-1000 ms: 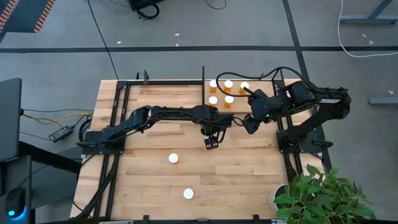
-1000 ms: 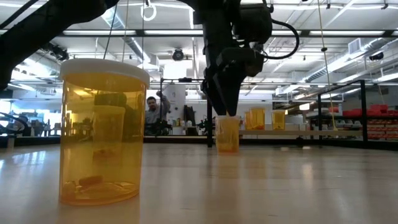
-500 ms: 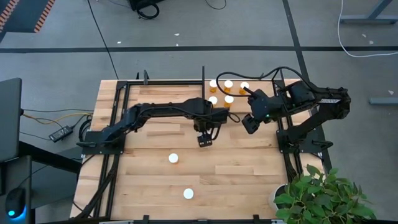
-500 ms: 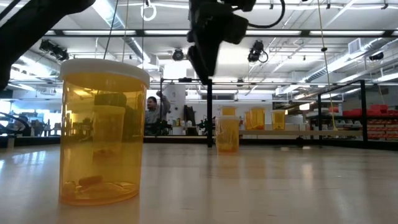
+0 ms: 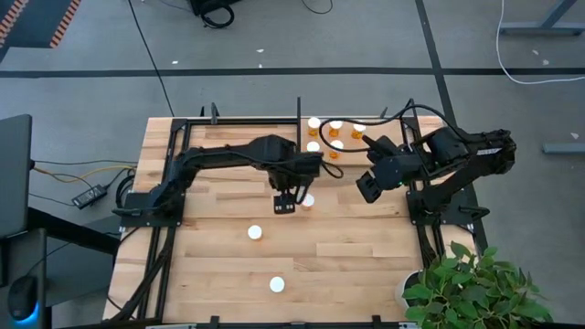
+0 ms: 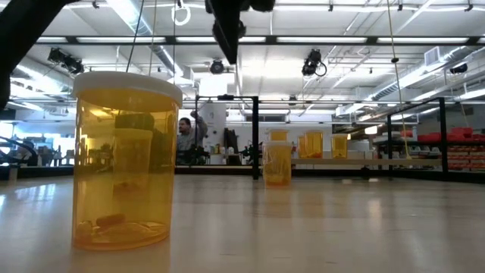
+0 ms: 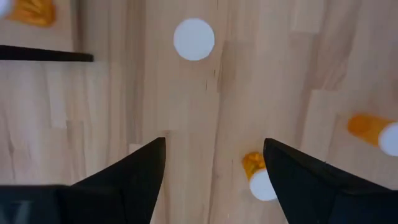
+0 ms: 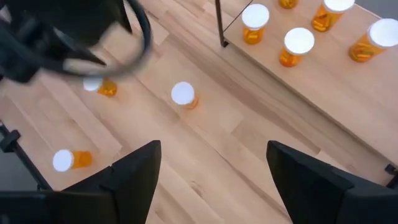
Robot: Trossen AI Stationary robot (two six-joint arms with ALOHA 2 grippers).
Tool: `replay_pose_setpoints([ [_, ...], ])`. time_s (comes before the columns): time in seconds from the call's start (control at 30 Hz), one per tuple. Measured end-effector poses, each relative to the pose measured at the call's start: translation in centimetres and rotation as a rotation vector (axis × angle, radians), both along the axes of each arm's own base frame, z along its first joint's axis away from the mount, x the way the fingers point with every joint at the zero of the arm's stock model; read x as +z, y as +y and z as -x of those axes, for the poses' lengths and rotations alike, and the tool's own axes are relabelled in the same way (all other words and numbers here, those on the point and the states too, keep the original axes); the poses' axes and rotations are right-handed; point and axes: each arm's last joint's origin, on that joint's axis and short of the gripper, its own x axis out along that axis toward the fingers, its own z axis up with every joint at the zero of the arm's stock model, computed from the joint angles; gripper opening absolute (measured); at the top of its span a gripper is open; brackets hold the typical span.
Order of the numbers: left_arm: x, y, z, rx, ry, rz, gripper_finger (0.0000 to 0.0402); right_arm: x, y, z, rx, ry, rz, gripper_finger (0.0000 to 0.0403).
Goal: Pick and place medicine bottles onto shelf by color
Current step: Put the orange pill bottle on the shelf
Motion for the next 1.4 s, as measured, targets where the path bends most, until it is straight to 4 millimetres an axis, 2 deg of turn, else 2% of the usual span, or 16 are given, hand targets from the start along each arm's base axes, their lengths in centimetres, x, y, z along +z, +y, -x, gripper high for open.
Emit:
replay_pose_setpoints([
  [0.3,5.3,0.9,3.8,0.029,-0.144,-0.013,0.0251,-1.2,0.4,-0.7,0.069,0.058,0.046,0.0298],
  [0.43,7.8,0.8,6.0,0.035,-0.218,-0.017,0.0241,-1.4,0.5,-1.4,0.099,0.015,0.062,0.0298],
  [0.6,10.4,0.8,8.7,0.054,-0.300,-0.065,0.0230,-0.5,0.4,-3.3,0.094,-0.163,0.161,0.0298],
  [0.73,11.5,0.8,10.5,0.064,-0.343,-0.088,0.0224,-0.8,0.1,-5.3,0.158,-0.191,0.200,0.0298],
  [0.83,11.1,0.8,11.8,0.065,-0.356,-0.088,0.0220,-1.8,-0.3,-6.9,0.199,-0.143,0.186,0.0298],
  [0.93,9.8,0.6,13.4,0.092,-0.404,-0.077,0.0216,-3.1,-0.4,-8.5,0.244,-0.081,0.181,0.0298],
  [1.1,5.4,0.5,16.5,0.235,-0.455,-0.015,0.0216,-6.0,-0.7,-11.9,0.306,0.005,0.194,0.0298],
  [1.27,2.1,0.3,19.6,0.433,-0.492,0.077,0.0217,-9.6,-2.3,-15.2,0.226,0.067,0.013,0.0301],
  [1.4,0.5,0.2,21.4,0.524,-0.513,0.124,0.0217,-13.0,-4.0,-17.2,0.220,0.173,-0.095,0.0311],
])
